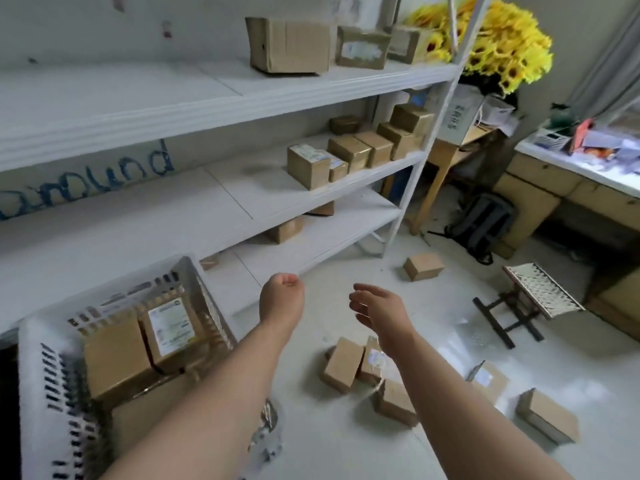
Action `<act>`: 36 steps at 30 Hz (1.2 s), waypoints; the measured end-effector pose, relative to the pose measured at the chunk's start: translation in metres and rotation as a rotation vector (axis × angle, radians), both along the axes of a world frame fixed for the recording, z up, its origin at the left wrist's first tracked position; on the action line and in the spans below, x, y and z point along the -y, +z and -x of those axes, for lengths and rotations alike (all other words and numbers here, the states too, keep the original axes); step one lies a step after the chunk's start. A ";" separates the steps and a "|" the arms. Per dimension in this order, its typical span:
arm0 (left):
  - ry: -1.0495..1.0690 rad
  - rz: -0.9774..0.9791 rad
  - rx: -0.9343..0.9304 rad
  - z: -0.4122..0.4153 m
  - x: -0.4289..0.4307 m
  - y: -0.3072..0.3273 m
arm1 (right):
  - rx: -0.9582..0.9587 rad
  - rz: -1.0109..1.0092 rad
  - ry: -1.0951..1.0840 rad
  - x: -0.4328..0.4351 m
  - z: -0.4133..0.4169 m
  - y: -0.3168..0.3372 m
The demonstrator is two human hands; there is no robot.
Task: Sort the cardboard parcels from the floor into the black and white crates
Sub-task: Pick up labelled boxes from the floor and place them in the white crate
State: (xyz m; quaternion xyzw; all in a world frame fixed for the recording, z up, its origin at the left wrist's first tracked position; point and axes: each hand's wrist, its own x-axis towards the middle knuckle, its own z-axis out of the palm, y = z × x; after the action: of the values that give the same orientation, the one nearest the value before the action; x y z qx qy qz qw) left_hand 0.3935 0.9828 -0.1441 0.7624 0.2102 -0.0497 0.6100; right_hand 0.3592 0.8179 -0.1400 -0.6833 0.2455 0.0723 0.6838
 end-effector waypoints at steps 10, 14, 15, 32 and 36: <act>-0.254 0.070 -0.038 0.052 0.257 -0.009 | -0.058 0.047 -0.214 0.243 0.087 0.000; -0.326 0.061 -0.056 0.056 0.326 -0.013 | -0.073 0.037 -0.304 0.309 0.103 -0.004; -0.349 0.053 -0.058 0.053 0.341 -0.015 | -0.073 0.030 -0.326 0.323 0.104 -0.006; -0.329 0.022 -0.186 -0.120 0.552 -0.049 | -0.157 -0.025 -0.409 0.538 -0.058 -0.037; -0.306 -0.017 -0.189 -0.173 0.592 -0.043 | -0.160 -0.057 -0.398 0.582 -0.115 -0.043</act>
State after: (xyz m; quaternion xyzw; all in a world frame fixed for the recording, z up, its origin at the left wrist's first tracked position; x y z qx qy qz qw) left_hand 0.5665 0.3904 -0.1873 0.7824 0.1485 -0.2119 0.5664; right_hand 0.4737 0.2361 -0.1834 -0.5937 0.4270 -0.0030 0.6820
